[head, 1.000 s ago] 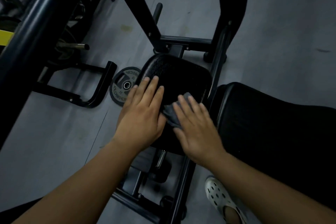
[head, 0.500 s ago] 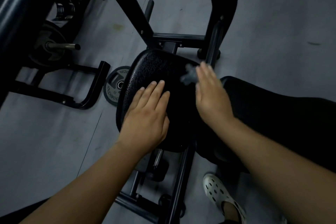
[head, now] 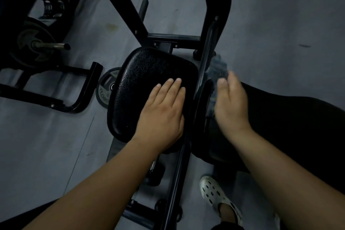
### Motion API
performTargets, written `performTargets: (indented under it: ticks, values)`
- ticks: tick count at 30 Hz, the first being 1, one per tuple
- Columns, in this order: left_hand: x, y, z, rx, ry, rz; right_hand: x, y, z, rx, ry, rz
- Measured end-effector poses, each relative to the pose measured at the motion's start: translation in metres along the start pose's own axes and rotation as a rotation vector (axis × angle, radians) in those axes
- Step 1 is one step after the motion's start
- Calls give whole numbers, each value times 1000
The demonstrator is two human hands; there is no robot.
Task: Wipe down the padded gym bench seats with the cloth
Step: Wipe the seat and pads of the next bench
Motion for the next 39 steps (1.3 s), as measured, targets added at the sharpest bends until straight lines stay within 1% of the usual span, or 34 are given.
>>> performTargets:
  ticks: [2, 3, 5, 7, 8, 10, 12, 13, 14, 17, 18, 20, 21, 22, 24, 25, 26, 28, 29, 30, 31, 34, 35, 36, 37, 39]
  values:
    - [0, 10, 10, 0, 8, -17, 14, 5, 13, 46, 40, -102]
    - [-1, 13, 13, 4, 8, -19, 16, 16, 18, 58, 29, -169]
    - [-6, 17, 17, 0, -4, -13, 11, 40, 22, 49, -56, -362]
    - [-11, 23, 18, -17, -25, -11, -2, 60, 6, 86, -169, -572]
    - [-13, 26, 16, -28, -36, -15, -5, 66, -10, 116, -231, -596]
    - [-17, 34, 16, -48, -41, -27, 0, 69, -52, 179, -367, -524]
    - [-21, 42, 15, -69, -53, -42, 22, 84, -89, 248, -468, -509]
    - [-23, 46, 16, -80, -61, -50, 36, 96, -89, 264, -467, -556]
    - [-25, 51, 16, -91, -66, -56, 46, 106, -74, 243, -427, -604]
    - [-32, 61, 21, -124, -85, -44, 41, 109, 3, 43, -213, -676]
    - [-35, 63, 24, -128, -85, -38, 33, 104, 17, 10, -191, -679]
    - [-38, 65, 30, -132, -88, -38, 19, 95, 6, 77, -221, -668]
    - [-39, 67, 32, -136, -93, -45, 19, 97, -18, 149, -285, -661]
    - [-40, 69, 33, -143, -96, -54, 25, 101, -47, 220, -345, -655]
    - [-41, 75, 36, -166, -99, -54, 51, 119, -86, 279, -430, -663]
    - [-42, 78, 35, -170, -109, -49, 63, 131, -82, 259, -428, -669]
    - [-44, 81, 34, -162, -116, -47, 70, 139, -65, 185, -385, -677]
    - [-49, 86, 36, -145, -110, -42, 70, 140, -12, -21, -206, -687]
    - [-51, 88, 37, -140, -106, -39, 62, 134, 8, -90, -159, -689]
    - [-53, 91, 38, -136, -103, -39, 52, 126, 18, -98, -146, -692]
    - [-55, 93, 40, -133, -97, -43, 43, 120, 14, -45, -148, -686]
    - [-57, 99, 43, -136, -89, -59, 47, 124, -62, 213, -299, -672]
    - [-57, 101, 43, -144, -90, -52, 61, 133, -84, 246, -345, -677]
    - [-57, 103, 43, -155, -94, -38, 77, 147, -90, 253, -361, -692]
    - [-58, 105, 42, -170, -101, -18, 89, 160, -81, 215, -335, -701]
    - [-61, 108, 40, -190, -112, 24, 95, 168, -38, 45, -219, -716]
Point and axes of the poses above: each hand's wrist, its own z-axis towards the middle knuckle, its own x-axis out of the back of the hand, y = z × x, the point moved 3 cm from there along z, towards the middle knuckle, and after that the axes turned 2 degrees about x, right-handed, at the moved point
